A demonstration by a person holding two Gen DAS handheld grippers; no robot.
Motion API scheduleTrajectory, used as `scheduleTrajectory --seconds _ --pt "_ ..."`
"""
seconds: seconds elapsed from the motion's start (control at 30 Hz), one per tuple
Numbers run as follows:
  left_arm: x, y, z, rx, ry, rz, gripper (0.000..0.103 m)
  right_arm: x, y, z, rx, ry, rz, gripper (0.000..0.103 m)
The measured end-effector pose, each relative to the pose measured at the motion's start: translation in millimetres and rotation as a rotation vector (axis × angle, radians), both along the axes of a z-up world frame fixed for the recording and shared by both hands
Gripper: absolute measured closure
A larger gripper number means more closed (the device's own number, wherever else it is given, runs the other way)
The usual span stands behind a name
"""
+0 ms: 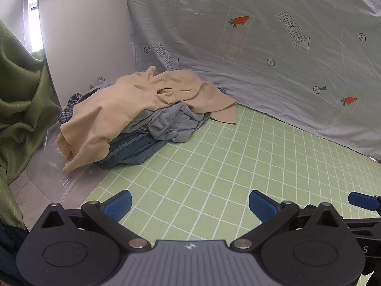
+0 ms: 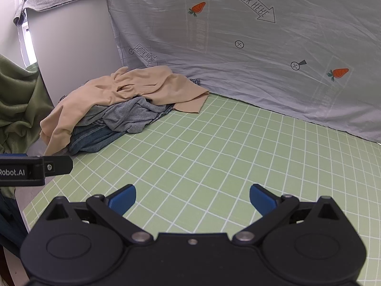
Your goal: Fold clothes
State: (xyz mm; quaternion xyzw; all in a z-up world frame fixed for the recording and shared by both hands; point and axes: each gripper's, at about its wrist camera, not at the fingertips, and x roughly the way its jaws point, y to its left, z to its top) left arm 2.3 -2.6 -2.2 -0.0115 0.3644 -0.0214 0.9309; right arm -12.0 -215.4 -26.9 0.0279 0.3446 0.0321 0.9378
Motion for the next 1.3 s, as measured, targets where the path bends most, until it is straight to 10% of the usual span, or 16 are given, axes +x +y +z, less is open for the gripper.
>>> scheduleTrajectory --seconds 1.3 --pt "34.9 7.8 -8.0 0.006 0.026 0.007 0.000 30.9 -2.3 -1.8 -0.014 0.007 0.008 0.000"
